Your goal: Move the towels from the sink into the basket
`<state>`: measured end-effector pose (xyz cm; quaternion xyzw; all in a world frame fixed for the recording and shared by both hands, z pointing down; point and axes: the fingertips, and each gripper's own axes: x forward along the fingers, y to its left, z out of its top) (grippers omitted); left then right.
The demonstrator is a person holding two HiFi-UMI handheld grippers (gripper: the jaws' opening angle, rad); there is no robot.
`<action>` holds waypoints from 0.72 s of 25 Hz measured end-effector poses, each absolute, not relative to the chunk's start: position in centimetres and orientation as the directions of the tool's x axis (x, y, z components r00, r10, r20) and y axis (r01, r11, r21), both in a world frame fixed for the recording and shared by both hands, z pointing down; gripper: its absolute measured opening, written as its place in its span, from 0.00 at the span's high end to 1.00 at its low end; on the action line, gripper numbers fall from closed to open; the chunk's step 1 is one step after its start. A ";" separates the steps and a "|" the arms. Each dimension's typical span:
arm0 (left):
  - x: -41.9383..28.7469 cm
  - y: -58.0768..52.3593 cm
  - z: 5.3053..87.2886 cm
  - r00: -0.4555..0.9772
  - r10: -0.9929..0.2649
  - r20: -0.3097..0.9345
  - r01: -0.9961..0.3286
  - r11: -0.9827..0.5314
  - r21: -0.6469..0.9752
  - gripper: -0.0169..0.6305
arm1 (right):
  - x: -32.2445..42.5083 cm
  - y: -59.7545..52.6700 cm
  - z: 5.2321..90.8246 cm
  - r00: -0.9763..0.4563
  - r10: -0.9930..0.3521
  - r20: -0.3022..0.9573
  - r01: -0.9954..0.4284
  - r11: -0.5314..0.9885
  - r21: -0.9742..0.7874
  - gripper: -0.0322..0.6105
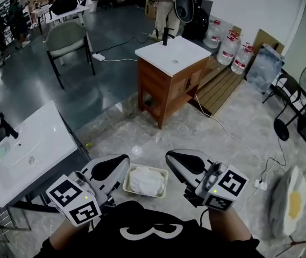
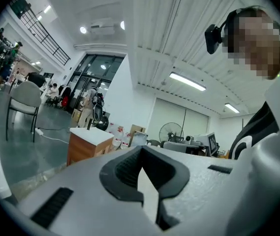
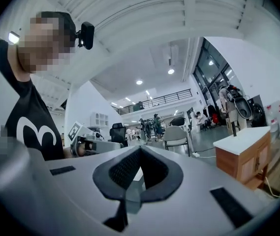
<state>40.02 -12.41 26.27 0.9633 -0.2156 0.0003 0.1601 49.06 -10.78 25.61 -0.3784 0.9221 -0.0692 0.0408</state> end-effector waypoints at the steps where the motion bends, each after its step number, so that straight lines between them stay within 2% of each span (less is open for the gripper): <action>1: 40.1 -12.1 25.7 0.910 -0.410 0.059 -0.408 -0.863 0.297 0.97 | 49.1 -10.5 25.1 -0.708 -0.706 -0.030 -0.695 0.704 -0.148 0.95; 9: 39.9 -11.5 24.4 0.911 -0.409 0.046 -0.407 -0.879 0.248 0.97 | 48.7 -9.6 24.1 -0.711 -0.702 -0.051 -0.690 0.709 -0.142 0.95; 18: 41.8 -11.9 25.9 0.912 -0.400 0.091 -0.409 -0.876 0.254 0.97 | 50.1 -10.3 25.3 -0.704 -0.709 -0.032 -0.699 0.700 -0.146 0.95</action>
